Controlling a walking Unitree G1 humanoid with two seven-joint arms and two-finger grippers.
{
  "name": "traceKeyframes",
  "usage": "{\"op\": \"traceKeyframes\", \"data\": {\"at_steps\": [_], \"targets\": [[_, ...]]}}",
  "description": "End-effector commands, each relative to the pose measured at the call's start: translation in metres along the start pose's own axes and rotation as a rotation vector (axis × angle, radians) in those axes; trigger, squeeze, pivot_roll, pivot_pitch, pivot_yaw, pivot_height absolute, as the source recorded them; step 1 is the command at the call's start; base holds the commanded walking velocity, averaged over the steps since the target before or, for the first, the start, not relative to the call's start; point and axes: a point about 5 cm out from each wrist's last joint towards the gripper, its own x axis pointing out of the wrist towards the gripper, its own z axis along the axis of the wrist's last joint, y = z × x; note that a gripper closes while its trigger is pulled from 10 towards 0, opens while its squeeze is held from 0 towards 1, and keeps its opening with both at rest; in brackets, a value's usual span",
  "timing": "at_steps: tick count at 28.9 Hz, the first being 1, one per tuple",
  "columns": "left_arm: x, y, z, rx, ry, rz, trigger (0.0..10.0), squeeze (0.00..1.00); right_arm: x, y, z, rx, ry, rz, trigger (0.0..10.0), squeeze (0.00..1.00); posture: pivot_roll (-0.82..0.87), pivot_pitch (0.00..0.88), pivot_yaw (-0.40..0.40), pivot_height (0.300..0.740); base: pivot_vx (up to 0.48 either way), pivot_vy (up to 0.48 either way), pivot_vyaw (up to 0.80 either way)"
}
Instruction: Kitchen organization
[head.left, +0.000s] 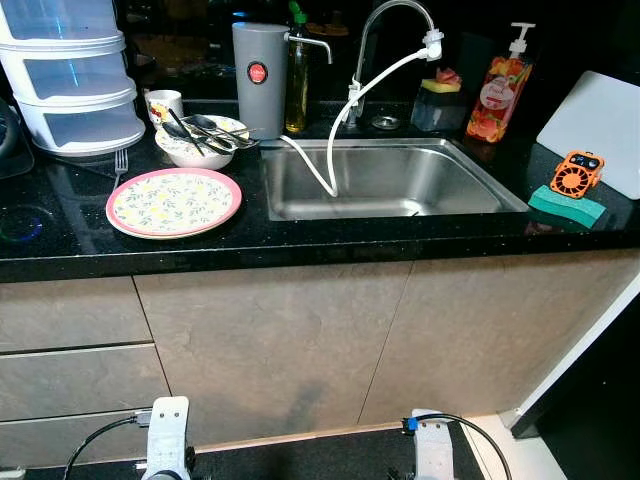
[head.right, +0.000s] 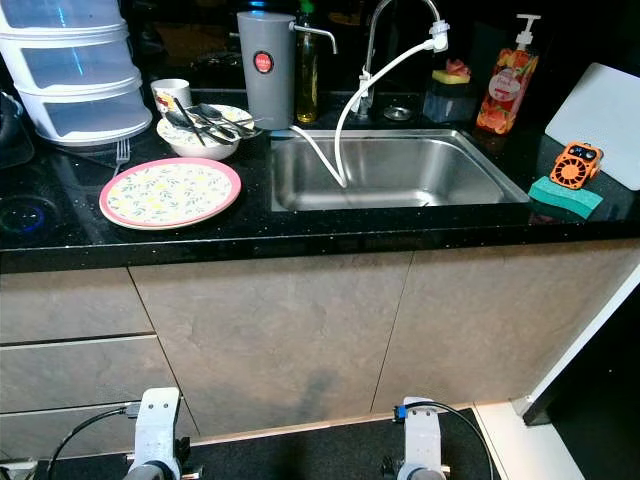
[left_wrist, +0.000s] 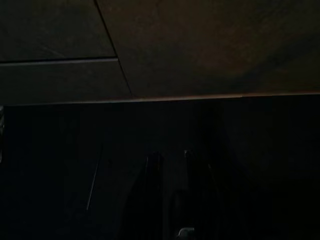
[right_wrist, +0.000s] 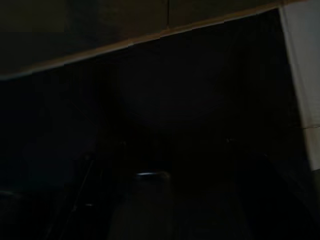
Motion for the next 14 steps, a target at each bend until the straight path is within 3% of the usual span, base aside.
{"op": "traceKeyframes", "data": {"at_steps": [1,4,14], "targets": [[-0.002,-0.0005,-0.0067,-0.009,0.011,0.005,10.0,0.0,0.0002,0.0016,0.0016,0.021,-0.009,0.005,10.0,0.0,0.02,0.095,-0.041,0.74,0.0,0.0,0.0],[-0.0023,-0.0011,-0.0075,-0.004,0.012,0.004,10.0,0.0,0.0003,0.0014,0.0071,-0.074,-0.047,-0.01,10.0,0.0,0.01,0.098,-0.031,0.74,0.0,0.0,0.0],[-0.0012,-0.0025,-0.0035,0.017,-0.002,-0.007,10.0,0.0,-0.001,-0.0073,0.0026,-0.097,-0.045,-0.043,10.0,0.0,0.01,0.103,-0.032,0.74,0.0,0.0,0.0]]}}
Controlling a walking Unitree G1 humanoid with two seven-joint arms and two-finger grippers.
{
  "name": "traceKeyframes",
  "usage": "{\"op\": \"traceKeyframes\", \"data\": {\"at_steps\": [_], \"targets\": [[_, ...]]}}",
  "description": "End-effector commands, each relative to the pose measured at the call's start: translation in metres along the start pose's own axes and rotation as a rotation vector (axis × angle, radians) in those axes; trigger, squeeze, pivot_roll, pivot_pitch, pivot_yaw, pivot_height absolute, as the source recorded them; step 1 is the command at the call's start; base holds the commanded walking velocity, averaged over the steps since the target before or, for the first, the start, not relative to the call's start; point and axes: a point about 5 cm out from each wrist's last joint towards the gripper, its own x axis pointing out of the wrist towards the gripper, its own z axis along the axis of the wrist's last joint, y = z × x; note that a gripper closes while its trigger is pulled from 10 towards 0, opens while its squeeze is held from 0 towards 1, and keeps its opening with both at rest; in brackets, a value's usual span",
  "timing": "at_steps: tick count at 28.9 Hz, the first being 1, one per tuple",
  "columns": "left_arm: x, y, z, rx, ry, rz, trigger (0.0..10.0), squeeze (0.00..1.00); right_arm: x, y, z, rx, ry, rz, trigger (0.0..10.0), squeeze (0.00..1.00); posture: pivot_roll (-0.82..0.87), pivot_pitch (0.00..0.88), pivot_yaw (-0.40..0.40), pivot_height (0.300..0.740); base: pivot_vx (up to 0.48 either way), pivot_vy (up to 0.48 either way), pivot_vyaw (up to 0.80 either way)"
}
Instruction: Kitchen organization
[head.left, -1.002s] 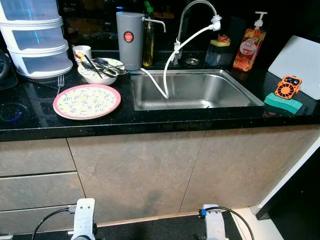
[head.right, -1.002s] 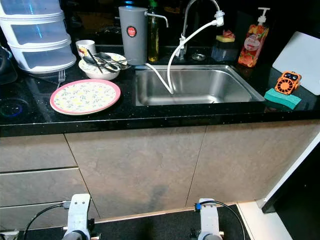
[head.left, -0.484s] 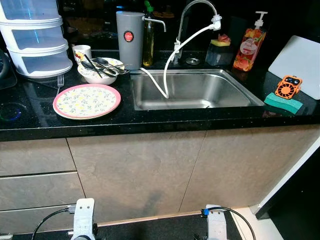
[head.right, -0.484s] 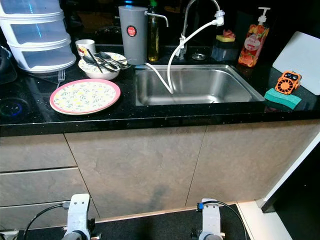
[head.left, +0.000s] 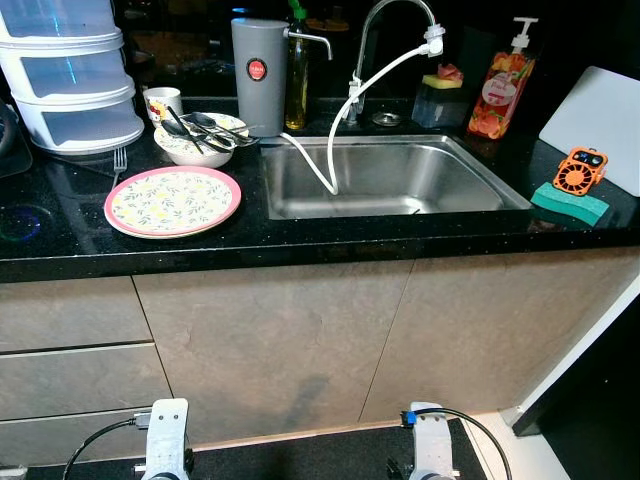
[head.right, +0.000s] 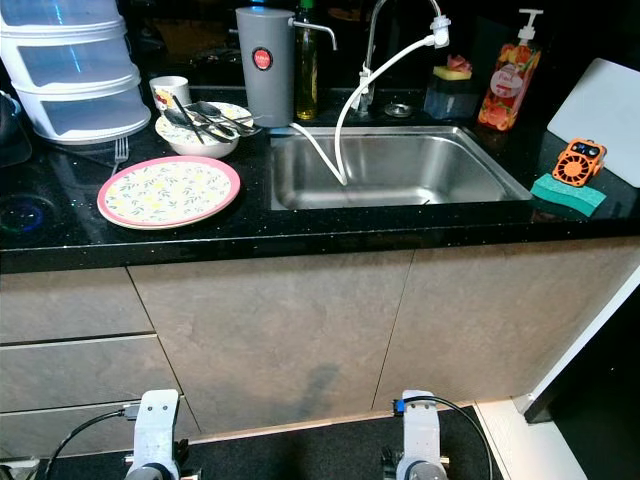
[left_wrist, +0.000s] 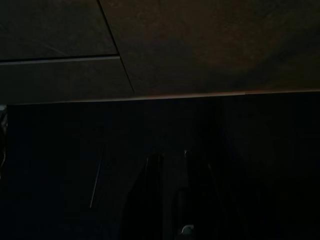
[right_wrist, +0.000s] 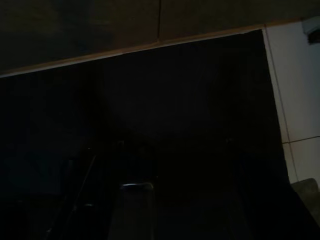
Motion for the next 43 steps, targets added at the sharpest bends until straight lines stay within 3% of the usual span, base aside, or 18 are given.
{"op": "traceKeyframes", "data": {"at_steps": [1,9,10,19,28,43], "targets": [[-0.001,-0.003,-0.002,0.005,-0.003,-0.011,10.0,0.0,-0.001,-0.003,-0.005,-0.001,0.001,-0.005,10.0,0.0,0.01,0.103,-0.032,0.74,0.0,0.0,0.0],[-0.001,-0.004,-0.003,0.018,0.0,-0.037,10.0,0.0,-0.002,0.002,-0.006,0.027,-0.007,0.053,10.0,0.0,0.0,0.105,-0.028,0.74,0.0,0.0,0.0],[-0.001,-0.003,-0.005,0.05,0.014,-0.019,10.0,0.0,-0.002,0.003,-0.006,0.009,-0.007,0.043,10.0,0.0,0.0,0.103,-0.03,0.74,0.0,0.0,0.0],[-0.001,-0.005,-0.006,0.038,0.021,-0.033,10.0,0.0,-0.001,0.006,-0.008,-0.067,0.028,0.037,10.0,0.0,0.01,0.11,-0.03,0.74,0.0,0.0,0.0],[-0.002,-0.004,-0.008,0.037,0.037,-0.035,10.0,0.0,-0.002,0.01,-0.012,-0.014,0.056,0.051,10.0,0.0,0.0,0.104,-0.025,0.74,0.0,0.0,0.0],[-0.001,-0.007,-0.006,0.04,0.029,-0.056,10.0,0.0,-0.003,0.003,-0.014,-0.089,0.036,0.046,10.0,0.0,0.01,0.112,-0.02,0.74,0.0,0.0,0.0]]}}
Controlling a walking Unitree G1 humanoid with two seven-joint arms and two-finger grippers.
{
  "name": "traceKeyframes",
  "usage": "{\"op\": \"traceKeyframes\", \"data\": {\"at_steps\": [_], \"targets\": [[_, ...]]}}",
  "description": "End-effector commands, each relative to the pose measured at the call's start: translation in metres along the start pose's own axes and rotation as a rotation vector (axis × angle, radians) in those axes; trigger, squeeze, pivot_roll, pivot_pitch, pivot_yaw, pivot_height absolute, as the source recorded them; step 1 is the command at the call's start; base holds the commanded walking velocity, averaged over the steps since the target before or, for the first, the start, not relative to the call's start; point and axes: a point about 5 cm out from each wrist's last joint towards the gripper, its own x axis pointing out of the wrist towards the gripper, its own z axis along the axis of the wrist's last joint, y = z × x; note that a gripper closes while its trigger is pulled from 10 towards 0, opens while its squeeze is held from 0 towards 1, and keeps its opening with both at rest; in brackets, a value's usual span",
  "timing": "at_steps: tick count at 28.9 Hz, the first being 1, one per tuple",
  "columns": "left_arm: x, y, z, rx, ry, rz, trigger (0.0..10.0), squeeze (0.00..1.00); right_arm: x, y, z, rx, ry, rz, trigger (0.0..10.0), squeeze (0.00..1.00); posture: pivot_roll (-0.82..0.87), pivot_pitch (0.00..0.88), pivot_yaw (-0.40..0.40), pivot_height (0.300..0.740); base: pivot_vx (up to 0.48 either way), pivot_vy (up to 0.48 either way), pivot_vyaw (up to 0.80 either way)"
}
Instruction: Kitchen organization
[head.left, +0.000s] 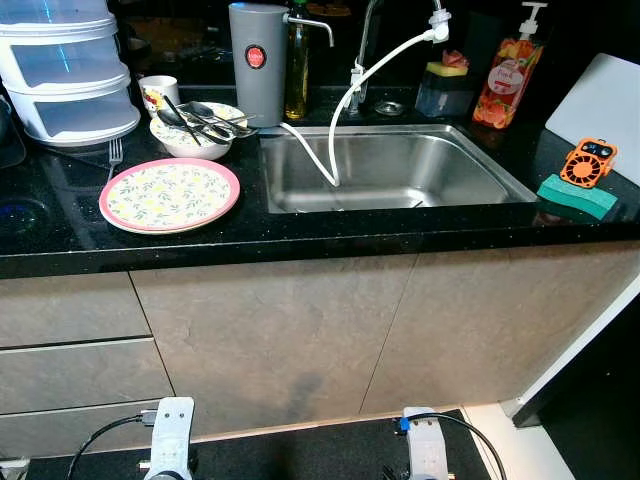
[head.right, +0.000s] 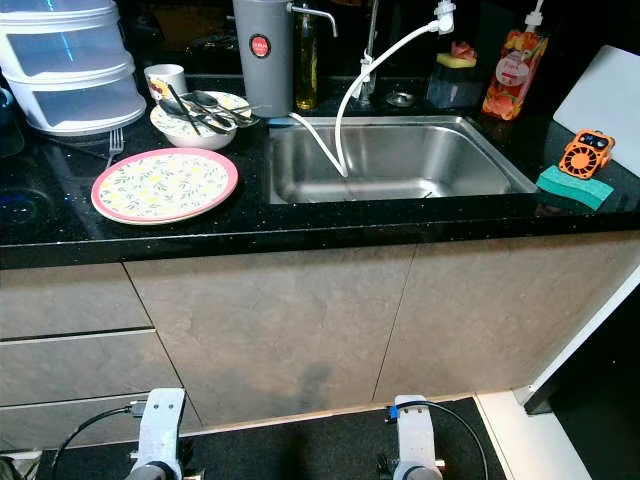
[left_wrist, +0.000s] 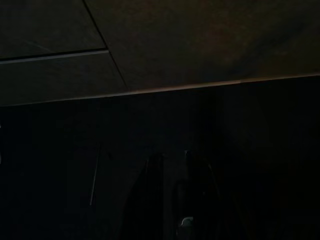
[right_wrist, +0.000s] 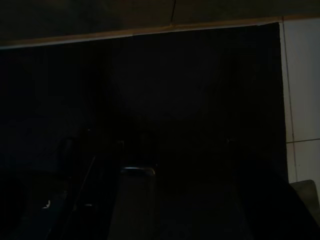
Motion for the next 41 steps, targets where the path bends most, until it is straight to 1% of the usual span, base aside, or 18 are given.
{"op": "traceKeyframes", "data": {"at_steps": [1,5,6,8,10,12,16,18,21,26,28,30,31,32,33,34,37,41], "targets": [[-0.002,-0.004,-0.008,0.009,0.021,-0.019,10.0,0.0,-0.001,-0.002,-0.006,-0.013,0.017,-0.008,10.0,0.0,0.01,0.112,-0.02,0.74,0.0,0.0,0.0],[-0.002,-0.004,-0.008,0.015,0.02,-0.024,10.0,0.0,-0.001,-0.002,-0.006,-0.01,0.017,-0.01,10.0,0.0,0.01,0.118,-0.019,0.74,0.0,0.0,0.0],[-0.002,-0.004,-0.008,0.019,0.02,-0.016,10.0,0.0,-0.001,-0.003,-0.007,-0.015,0.017,-0.011,10.0,0.0,0.0,0.107,-0.022,0.74,0.0,0.0,0.0],[-0.002,-0.001,-0.007,0.009,0.019,0.008,10.0,0.0,-0.002,-0.004,-0.008,-0.023,0.015,-0.014,10.0,0.0,0.01,0.123,-0.014,0.74,0.0,0.0,0.0],[-0.002,0.0,-0.006,0.007,0.016,0.009,10.0,0.0,-0.002,-0.005,-0.009,-0.023,0.014,-0.019,10.0,0.0,0.01,0.122,-0.014,0.74,0.0,0.0,0.0],[-0.002,0.0,-0.006,0.012,0.013,0.007,10.0,0.0,-0.003,-0.005,-0.012,-0.015,0.011,-0.01,10.0,0.0,0.0,0.093,-0.016,0.74,0.0,0.0,0.0],[-0.002,0.0,-0.007,0.02,0.017,0.013,10.0,0.0,-0.004,-0.005,-0.015,-0.018,0.009,-0.004,10.0,0.0,0.0,0.106,-0.013,0.74,0.0,0.0,0.0],[-0.002,0.0,-0.008,0.026,0.017,0.008,10.0,0.0,-0.004,-0.005,-0.016,-0.005,0.011,-0.011,10.0,0.0,-0.01,0.083,-0.021,0.74,0.0,0.0,0.0],[-0.002,0.0,-0.008,0.008,0.015,0.026,10.0,0.0,-0.004,-0.007,-0.015,-0.046,0.008,-0.006,10.0,0.0,0.0,0.097,-0.021,0.74,0.0,0.0,0.0],[-0.003,-0.001,-0.011,0.013,0.021,0.022,10.0,0.0,-0.003,-0.006,-0.011,-0.049,0.0,-0.01,10.0,0.0,0.0,0.074,-0.023,0.74,0.0,0.0,0.0],[-0.003,0.0,-0.012,0.007,0.021,0.028,10.0,0.0,-0.003,-0.006,-0.01,-0.056,-0.006,-0.01,10.0,0.0,0.0,0.085,-0.018,0.74,0.0,0.0,0.0],[-0.003,0.001,-0.011,0.014,0.02,0.024,10.0,0.0,-0.003,-0.005,-0.009,-0.05,-0.007,-0.01,10.0,0.0,-0.01,0.075,-0.017,0.74,0.0,0.0,0.0],[-0.003,0.001,-0.011,0.019,0.021,0.025,10.0,0.0,-0.002,-0.004,-0.009,-0.053,-0.008,-0.007,10.0,0.0,-0.01,0.071,-0.01,0.74,0.0,0.0,0.0],[-0.002,0.004,-0.008,0.028,0.019,0.032,10.0,0.0,-0.002,-0.001,-0.006,-0.052,-0.013,-0.007,10.0,0.0,0.0,0.087,0.007,0.74,0.0,0.0,0.0],[-0.002,0.004,-0.008,0.028,0.019,0.032,10.0,0.0,-0.002,-0.001,-0.006,-0.052,-0.013,-0.007,10.0,0.0,0.0,0.087,0.007,0.74,0.0,0.0,0.0],[-0.001,0.007,-0.003,0.043,0.01,0.031,10.0,0.0,-0.001,0.001,-0.003,-0.028,-0.022,-0.015,10.0,0.0,0.0,0.1,0.017,0.74,0.0,0.0,0.0],[0.0,0.009,0.003,0.068,-0.003,0.021,10.0,0.0,0.0,0.003,0.0,0.001,-0.028,-0.021,10.0,0.0,0.01,0.097,0.01,0.74,0.0,0.0,0.0],[0.001,0.013,0.009,0.064,-0.015,0.04,10.0,0.0,0.0,0.0,0.0,-0.006,-0.023,-0.032,10.0,0.0,0.02,0.108,0.004,0.74,0.0,0.0,0.0]]}}
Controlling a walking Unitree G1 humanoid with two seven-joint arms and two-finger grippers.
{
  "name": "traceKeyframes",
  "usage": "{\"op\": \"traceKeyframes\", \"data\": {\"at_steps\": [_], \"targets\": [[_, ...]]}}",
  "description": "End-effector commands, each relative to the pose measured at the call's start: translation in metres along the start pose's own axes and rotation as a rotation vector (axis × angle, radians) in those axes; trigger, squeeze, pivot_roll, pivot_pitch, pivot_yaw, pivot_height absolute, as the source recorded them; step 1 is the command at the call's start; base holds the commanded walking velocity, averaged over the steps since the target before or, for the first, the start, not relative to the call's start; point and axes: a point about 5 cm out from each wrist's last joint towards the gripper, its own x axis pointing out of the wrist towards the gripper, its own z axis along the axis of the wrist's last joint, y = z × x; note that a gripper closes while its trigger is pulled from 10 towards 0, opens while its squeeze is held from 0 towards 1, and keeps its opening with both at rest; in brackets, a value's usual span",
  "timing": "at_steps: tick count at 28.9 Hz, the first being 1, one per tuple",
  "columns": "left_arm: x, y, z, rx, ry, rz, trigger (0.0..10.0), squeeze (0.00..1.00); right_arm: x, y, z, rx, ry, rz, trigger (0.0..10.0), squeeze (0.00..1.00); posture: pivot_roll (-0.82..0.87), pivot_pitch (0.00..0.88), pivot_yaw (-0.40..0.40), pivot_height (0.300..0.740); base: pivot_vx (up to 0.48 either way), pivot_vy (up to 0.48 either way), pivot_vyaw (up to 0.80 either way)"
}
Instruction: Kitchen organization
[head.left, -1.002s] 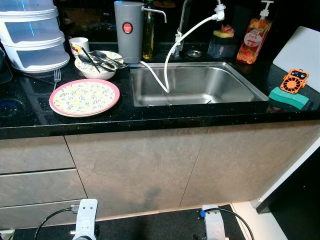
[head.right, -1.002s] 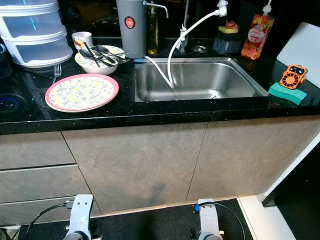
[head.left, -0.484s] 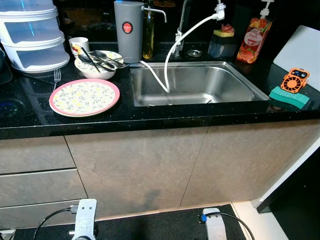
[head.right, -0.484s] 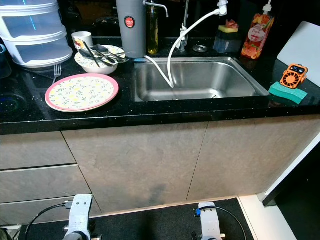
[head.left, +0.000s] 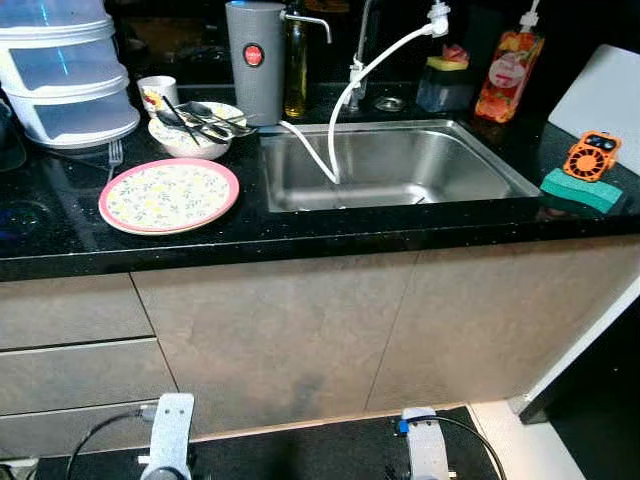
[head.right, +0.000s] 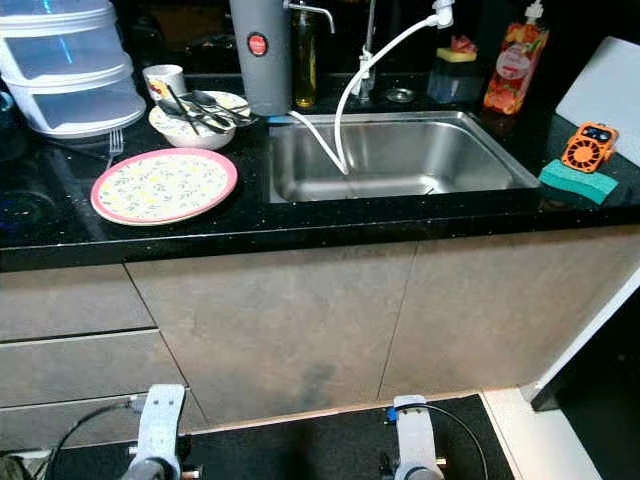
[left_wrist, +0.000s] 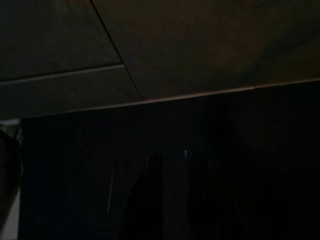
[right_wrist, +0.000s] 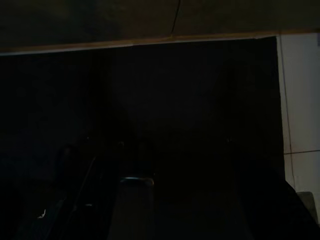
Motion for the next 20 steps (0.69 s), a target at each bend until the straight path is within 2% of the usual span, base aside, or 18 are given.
{"op": "traceKeyframes", "data": {"at_steps": [1,10,20], "targets": [[-0.001,0.005,-0.004,0.021,0.019,0.013,10.0,0.0,-0.001,-0.002,-0.006,0.021,0.025,-0.016,10.0,0.0,0.01,0.105,0.003,0.74,0.0,0.0,0.0],[-0.004,0.003,-0.013,0.005,0.032,0.019,10.0,0.0,0.0,-0.005,-0.002,0.02,0.008,-0.021,10.0,0.0,0.04,0.101,-0.01,0.74,0.0,0.0,0.0],[-0.005,0.0,-0.016,-0.003,0.037,0.02,10.0,0.0,-0.001,0.004,-0.004,-0.004,0.011,0.007,10.0,0.0,0.05,0.096,-0.018,0.74,0.0,0.0,0.0]]}}
